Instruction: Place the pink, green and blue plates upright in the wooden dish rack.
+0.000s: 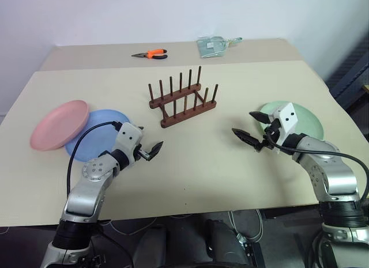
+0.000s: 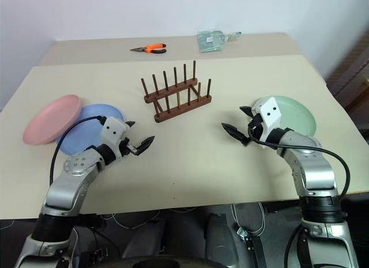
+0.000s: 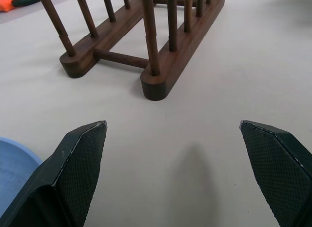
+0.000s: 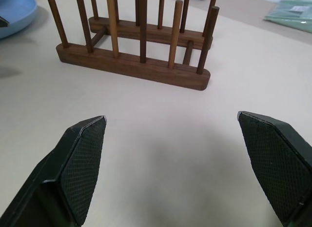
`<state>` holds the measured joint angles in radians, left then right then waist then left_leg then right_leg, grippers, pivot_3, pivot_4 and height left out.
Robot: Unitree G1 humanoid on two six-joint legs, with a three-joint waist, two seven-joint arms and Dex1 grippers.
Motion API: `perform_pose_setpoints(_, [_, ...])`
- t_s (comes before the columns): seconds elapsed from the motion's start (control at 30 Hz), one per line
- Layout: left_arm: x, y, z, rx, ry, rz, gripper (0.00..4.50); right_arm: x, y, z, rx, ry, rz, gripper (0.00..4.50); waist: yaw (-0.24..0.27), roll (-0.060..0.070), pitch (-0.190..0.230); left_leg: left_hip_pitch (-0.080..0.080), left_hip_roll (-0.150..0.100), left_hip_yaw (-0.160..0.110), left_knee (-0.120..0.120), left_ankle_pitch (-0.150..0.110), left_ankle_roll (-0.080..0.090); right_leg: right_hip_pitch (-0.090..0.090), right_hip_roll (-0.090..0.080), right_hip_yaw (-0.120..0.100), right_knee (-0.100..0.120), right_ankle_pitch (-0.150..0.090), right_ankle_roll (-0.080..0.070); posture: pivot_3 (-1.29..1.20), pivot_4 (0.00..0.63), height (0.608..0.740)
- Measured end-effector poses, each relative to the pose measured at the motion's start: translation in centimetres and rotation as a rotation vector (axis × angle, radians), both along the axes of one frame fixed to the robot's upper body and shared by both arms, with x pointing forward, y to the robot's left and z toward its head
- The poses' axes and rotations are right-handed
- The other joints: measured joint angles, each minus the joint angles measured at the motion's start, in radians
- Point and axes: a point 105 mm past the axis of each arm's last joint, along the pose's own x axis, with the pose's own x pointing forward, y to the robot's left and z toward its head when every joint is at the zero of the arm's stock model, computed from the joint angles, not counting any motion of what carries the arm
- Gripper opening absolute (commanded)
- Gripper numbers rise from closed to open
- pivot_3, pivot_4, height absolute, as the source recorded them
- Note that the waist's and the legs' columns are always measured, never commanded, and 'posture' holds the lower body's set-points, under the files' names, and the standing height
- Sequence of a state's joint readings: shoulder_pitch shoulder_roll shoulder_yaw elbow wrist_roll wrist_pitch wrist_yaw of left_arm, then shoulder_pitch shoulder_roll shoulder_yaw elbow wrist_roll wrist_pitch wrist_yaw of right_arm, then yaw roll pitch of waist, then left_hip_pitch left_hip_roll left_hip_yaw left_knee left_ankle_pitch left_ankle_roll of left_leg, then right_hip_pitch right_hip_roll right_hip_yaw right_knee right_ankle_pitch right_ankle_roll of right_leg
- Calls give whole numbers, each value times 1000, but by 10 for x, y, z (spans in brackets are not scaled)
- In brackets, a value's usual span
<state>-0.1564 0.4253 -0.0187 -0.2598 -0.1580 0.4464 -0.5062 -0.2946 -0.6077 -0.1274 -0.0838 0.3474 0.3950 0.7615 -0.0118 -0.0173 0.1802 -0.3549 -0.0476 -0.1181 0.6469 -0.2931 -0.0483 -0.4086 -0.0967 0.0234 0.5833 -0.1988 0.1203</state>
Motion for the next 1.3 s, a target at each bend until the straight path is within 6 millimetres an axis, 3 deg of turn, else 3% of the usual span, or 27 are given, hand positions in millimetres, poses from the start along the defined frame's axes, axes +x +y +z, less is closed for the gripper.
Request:
perform_pose_setpoints(0.37, [0, -8, 2, -13, -4, -10, 4500, 3, 3, 0, -6, -15, 17, 4433, 1, 0, 0, 0, 0, 0, 0, 0, 0, 0, 0, 0, 0, 0, 0, 0, 150, 740])
perform_pose_setpoints(0.43, [9, -13, 0, 4, 18, -24, 4500, 3, 6, -2, -5, -12, 28, 4433, 4, 0, 0, 0, -1, 0, 1, 0, 0, 0, 0, 0, 0, 0, 0, 0, 150, 740])
perform_pose_setpoints(0.63, [59, -14, -2, 76, 56, 20, 4500, 0, 5, -6, -2, -7, 10, 4433, 2, 0, 0, 0, -1, -1, 0, 0, 0, 0, 0, 0, 0, 2, 3, 0, 150, 740])
perform_pose_setpoints(0.83, [83, -34, -9, 109, 90, -124, 4500, -14, 3, -9, -4, -14, -28, 4433, 7, 0, 0, 0, -2, -1, 1, 0, 0, 1, 0, 0, -1, 2, 4, 0, 150, 740])
perform_pose_setpoints(0.93, [89, -43, -11, 93, 96, -189, 3716, -21, 4, -9, -2, -17, -47, 4500, 7, -1, 0, 0, -2, -1, 1, 0, 0, 1, -1, 0, -1, 2, 4, 0, 150, 740])
perform_pose_setpoints(1.13, [91, -55, -15, 113, 75, -307, 863, -32, 1, -13, 4, 0, -76, 4500, 2, -1, 0, 0, -2, -1, 1, 0, 0, 1, -1, 0, -1, 2, 5, 0, 150, 740])
perform_pose_setpoints(1.2, [88, -56, -15, 119, 68, -348, 785, -33, -3, -13, 3, 1, -93, 4500, 2, -1, 0, 0, -2, -1, 1, 0, 0, 1, -1, 0, -1, 2, 5, 0, 150, 740])
perform_pose_setpoints(1.3, [67, -67, -19, 125, 73, -520, 785, -36, -13, -14, -19, 15, -111, 4500, 3, -1, 0, -1, -2, -1, 1, 0, 0, 1, -1, 0, -2, 2, 5, 0, 150, 740])
